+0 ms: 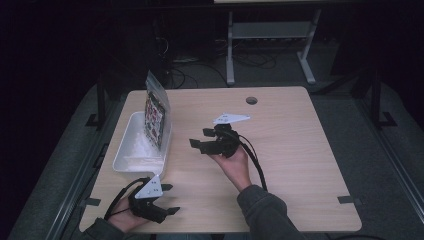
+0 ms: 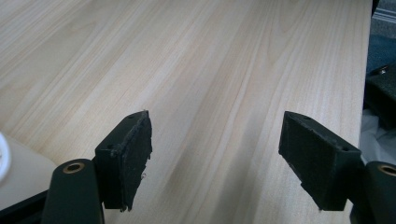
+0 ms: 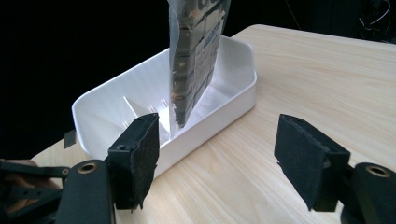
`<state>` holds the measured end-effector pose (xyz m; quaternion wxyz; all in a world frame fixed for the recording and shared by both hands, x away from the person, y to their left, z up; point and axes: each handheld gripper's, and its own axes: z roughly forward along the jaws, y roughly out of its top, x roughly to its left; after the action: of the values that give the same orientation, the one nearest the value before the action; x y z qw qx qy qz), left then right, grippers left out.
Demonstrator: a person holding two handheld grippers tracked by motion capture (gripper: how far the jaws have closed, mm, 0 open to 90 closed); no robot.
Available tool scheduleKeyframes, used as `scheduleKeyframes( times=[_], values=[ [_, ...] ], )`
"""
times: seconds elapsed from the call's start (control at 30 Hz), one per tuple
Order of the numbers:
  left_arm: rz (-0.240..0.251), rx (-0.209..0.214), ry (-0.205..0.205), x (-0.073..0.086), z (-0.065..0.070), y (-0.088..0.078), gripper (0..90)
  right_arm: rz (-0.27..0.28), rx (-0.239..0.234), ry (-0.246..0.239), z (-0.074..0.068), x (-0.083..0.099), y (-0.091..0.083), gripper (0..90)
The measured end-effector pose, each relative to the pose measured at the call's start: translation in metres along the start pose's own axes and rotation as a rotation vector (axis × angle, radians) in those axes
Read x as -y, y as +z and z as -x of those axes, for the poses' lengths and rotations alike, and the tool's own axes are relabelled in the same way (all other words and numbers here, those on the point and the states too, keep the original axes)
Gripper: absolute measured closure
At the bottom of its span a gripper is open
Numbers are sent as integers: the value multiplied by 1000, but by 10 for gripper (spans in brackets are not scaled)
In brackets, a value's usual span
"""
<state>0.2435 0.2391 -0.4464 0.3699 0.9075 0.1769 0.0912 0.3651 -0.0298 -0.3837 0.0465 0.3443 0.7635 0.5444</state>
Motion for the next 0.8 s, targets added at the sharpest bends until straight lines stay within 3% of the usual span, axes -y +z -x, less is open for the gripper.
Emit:
scheduleKeyframes(
  times=[0.8],
  values=[
    [-1, 3, -3, 0, 0, 1, 251, 28, 2, 43, 27, 25, -56, 273]
  ],
)
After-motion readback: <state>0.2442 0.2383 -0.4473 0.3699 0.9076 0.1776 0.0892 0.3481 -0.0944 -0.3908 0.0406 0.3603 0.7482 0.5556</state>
